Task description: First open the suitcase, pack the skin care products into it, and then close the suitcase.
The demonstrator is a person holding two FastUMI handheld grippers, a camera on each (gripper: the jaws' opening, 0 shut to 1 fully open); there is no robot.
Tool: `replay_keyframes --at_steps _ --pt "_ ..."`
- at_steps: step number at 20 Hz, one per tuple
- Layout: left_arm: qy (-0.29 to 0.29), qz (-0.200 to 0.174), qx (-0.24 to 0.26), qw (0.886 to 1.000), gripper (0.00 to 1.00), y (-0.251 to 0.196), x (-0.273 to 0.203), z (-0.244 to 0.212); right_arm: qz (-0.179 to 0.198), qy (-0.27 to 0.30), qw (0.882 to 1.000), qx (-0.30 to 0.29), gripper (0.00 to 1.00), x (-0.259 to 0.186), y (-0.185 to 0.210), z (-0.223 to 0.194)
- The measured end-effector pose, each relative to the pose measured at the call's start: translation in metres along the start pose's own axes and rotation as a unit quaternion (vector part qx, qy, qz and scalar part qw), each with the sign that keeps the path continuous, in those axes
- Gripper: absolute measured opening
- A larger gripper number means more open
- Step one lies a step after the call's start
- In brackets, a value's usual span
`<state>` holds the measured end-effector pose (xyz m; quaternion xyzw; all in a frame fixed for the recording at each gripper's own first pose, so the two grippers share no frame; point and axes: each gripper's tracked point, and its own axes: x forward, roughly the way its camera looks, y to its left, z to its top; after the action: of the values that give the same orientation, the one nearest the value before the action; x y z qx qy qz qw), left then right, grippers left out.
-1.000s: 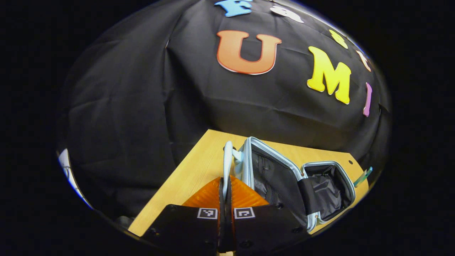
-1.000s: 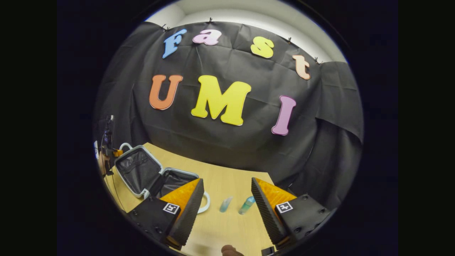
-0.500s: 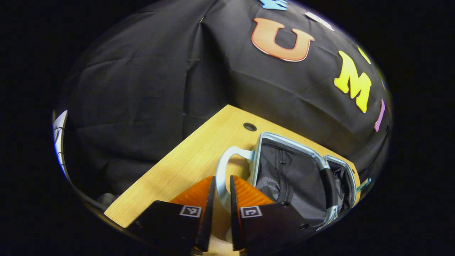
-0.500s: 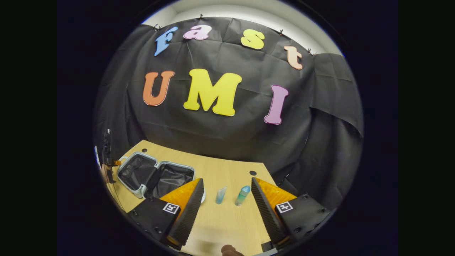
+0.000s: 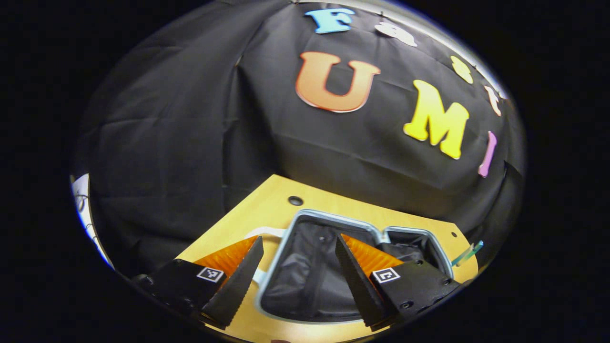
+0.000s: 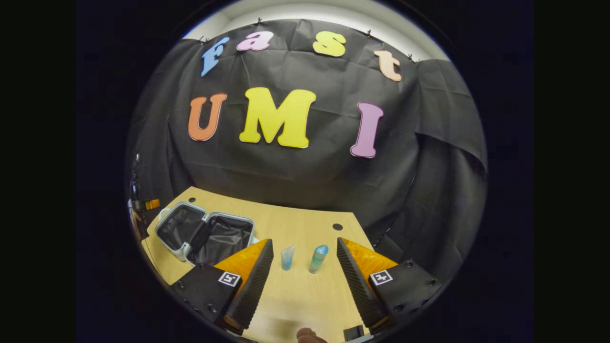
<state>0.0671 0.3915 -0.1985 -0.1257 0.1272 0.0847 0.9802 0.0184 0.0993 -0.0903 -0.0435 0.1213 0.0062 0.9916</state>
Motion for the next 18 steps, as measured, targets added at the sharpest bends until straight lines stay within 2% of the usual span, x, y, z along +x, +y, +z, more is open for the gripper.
replay_keyframes --at_steps 5,10,14,18 --pt "0.006 -0.063 0.051 0.997 0.98 -0.102 -0.01 0.006 -0.003 0.006 1.0 0.019 0.8 0.015 -0.036 -0.007" --pt "0.03 -0.121 0.078 0.989 0.98 -0.213 -0.004 -0.022 0.007 0.01 1.0 0.011 0.8 0.033 -0.064 -0.017" --pt "0.06 -0.184 0.097 0.976 0.99 -0.305 -0.004 -0.063 0.013 0.014 1.0 0.002 0.8 0.051 -0.085 -0.024" --pt "0.09 -0.244 0.138 0.956 0.99 -0.393 -0.006 -0.11 0.017 0.029 0.999 0.004 0.8 0.072 -0.104 -0.035"
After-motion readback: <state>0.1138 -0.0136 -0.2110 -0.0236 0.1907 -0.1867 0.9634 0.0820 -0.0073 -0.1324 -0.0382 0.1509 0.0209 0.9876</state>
